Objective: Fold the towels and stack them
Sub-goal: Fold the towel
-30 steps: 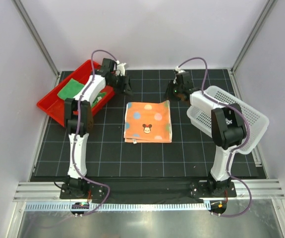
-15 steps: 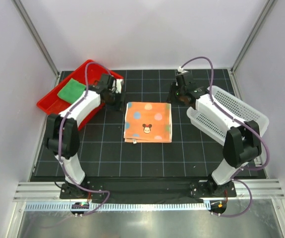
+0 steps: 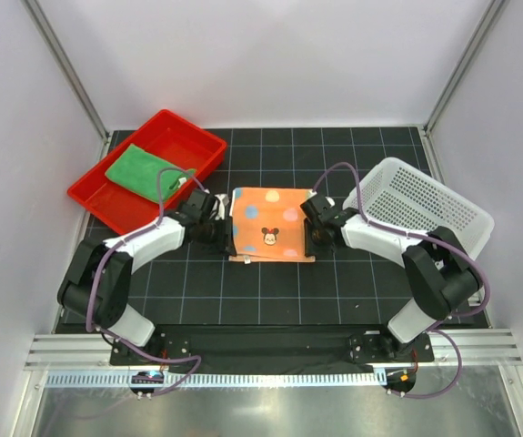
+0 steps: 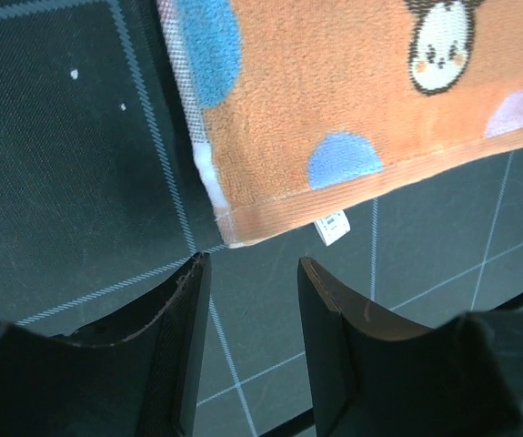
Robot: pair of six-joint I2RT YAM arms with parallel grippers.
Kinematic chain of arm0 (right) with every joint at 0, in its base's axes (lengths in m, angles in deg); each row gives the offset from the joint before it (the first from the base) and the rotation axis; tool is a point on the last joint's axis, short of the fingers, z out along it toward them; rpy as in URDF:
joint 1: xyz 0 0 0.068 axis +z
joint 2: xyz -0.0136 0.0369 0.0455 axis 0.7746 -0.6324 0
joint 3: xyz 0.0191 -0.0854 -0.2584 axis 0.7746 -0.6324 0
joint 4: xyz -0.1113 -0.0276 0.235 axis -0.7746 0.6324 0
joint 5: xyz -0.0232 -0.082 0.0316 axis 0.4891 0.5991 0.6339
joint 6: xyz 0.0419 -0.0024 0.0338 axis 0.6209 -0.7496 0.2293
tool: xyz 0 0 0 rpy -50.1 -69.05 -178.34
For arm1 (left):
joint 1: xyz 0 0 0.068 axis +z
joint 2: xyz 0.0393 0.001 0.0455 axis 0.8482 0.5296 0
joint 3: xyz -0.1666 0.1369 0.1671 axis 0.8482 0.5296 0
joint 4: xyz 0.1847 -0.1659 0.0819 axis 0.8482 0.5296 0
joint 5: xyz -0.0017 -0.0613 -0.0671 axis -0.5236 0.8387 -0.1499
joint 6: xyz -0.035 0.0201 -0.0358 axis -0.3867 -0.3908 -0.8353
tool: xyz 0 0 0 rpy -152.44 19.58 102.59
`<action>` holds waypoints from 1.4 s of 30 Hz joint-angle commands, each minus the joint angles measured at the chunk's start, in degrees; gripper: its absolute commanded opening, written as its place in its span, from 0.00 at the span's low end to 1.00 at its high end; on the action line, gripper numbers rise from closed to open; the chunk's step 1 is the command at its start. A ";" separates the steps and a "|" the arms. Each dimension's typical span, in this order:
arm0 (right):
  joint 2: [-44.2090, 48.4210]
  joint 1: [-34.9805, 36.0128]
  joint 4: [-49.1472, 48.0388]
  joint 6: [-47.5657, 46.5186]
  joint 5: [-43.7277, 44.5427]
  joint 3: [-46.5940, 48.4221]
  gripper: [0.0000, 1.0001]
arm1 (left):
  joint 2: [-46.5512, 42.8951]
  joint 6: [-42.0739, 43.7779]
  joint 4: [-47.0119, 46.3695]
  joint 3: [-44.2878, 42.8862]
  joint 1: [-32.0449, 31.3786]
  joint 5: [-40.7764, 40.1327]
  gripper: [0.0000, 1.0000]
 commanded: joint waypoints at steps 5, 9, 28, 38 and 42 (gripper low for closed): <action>2.71 0.65 -4.41 1.69 2.37 -3.05 0.34 | -0.96 -2.30 -4.00 1.81 -0.39 -3.58 0.46; 3.07 0.56 -4.41 2.48 2.46 -2.96 0.34 | -2.46 -3.00 -4.44 1.37 -0.30 -6.12 0.48; 1.57 0.56 -3.88 4.33 2.46 -2.34 0.26 | 4.39 -5.02 -6.37 -1.44 -0.30 -6.30 0.45; 1.57 0.65 -4.94 3.97 1.93 -2.96 0.11 | 5.27 -4.50 -6.81 -1.26 -0.30 -4.37 0.24; 1.13 0.56 -5.12 3.80 1.93 -2.78 0.05 | 5.88 -3.97 -6.20 -2.23 -0.30 -3.14 0.04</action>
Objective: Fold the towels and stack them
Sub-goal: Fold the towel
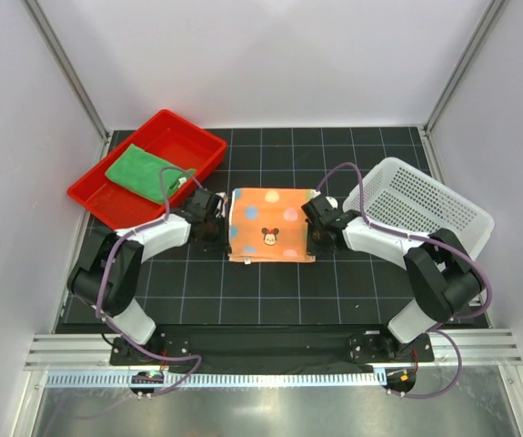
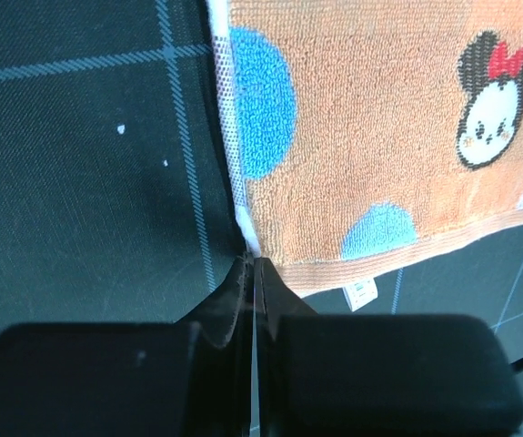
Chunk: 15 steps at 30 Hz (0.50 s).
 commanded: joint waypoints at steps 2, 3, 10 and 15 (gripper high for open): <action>0.24 0.30 -1.92 0.43 0.40 0.21 0.01 | 0.77 0.73 -0.89 -2.25 -0.17 1.65 0.00; 0.32 0.30 -1.92 0.26 0.31 0.39 0.01 | 0.77 0.73 -0.71 -2.43 -0.17 1.65 0.00; 1.82 0.30 1.58 -1.50 0.58 3.81 0.01 | -0.37 0.56 3.24 -6.20 -0.17 2.18 0.00; 3.66 0.30 5.27 -2.82 1.98 6.89 0.01 | -2.30 0.47 5.44 -7.79 -0.26 2.26 0.00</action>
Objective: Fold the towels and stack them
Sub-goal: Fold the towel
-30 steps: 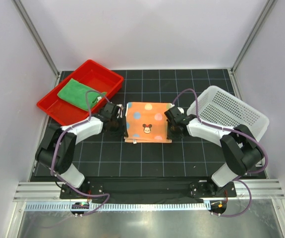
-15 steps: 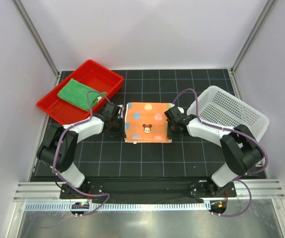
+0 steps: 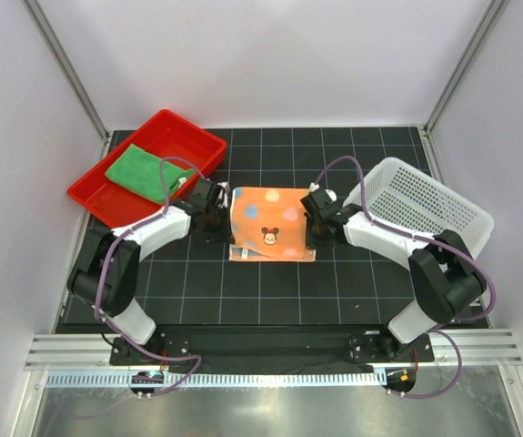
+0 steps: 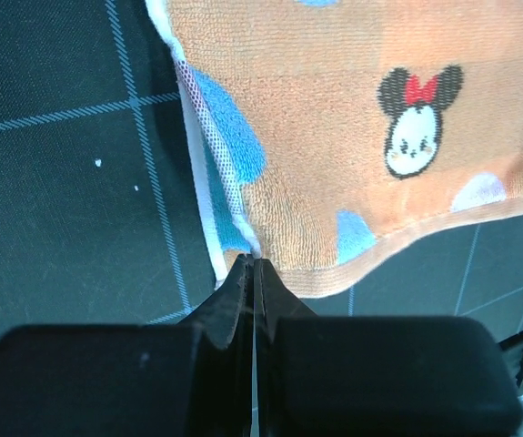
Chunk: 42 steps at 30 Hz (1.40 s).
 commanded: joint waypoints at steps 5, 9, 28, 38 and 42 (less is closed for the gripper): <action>5.01 0.30 4.25 -2.14 3.74 3.05 0.01 | -4.81 -0.61 2.41 -0.29 -1.22 1.08 0.00; 6.41 0.21 2.32 -1.36 5.58 -1.25 0.01 | -4.81 -1.40 0.40 5.14 -2.54 1.43 0.00; 10.71 -0.40 7.32 -4.78 5.42 5.33 0.01 | -9.73 -3.59 4.35 -3.72 -3.07 3.46 0.00; 9.24 -0.40 0.12 0.31 0.58 -3.64 0.18 | -5.69 -3.16 0.22 4.55 -3.07 4.07 0.00; 6.33 -0.40 -1.46 1.54 -0.04 -4.43 0.25 | -5.42 -3.33 -1.10 5.60 -3.25 4.60 0.00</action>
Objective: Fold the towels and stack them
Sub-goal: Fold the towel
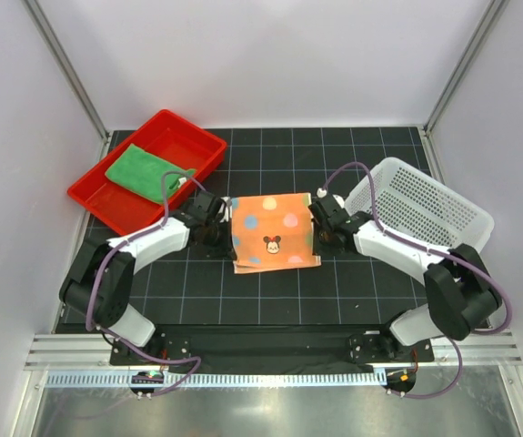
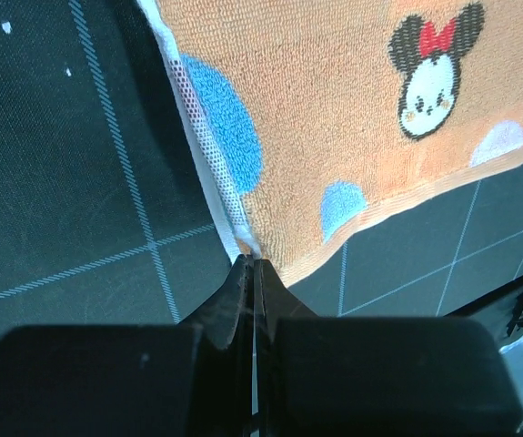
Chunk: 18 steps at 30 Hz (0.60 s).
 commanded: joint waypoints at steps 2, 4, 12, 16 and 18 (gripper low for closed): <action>-1.76 -0.29 -4.20 2.84 -1.50 -1.02 0.26 | -0.70 -0.34 -2.87 0.36 -0.38 1.32 0.00; -2.82 -0.21 -5.08 3.01 -1.24 -1.46 0.28 | -0.62 -0.34 -3.05 0.53 -0.30 1.32 0.00; -5.36 -0.29 -6.14 2.14 -0.10 -1.99 0.32 | -0.18 -0.16 -3.58 0.80 -0.38 1.41 0.00; -6.59 -0.21 -6.67 2.22 0.08 -2.43 0.32 | 0.09 -0.07 -3.75 0.62 -0.38 1.49 0.00; -6.86 -0.21 -6.67 2.22 0.34 -2.52 0.32 | 0.26 0.01 -3.75 0.71 -0.38 1.49 0.00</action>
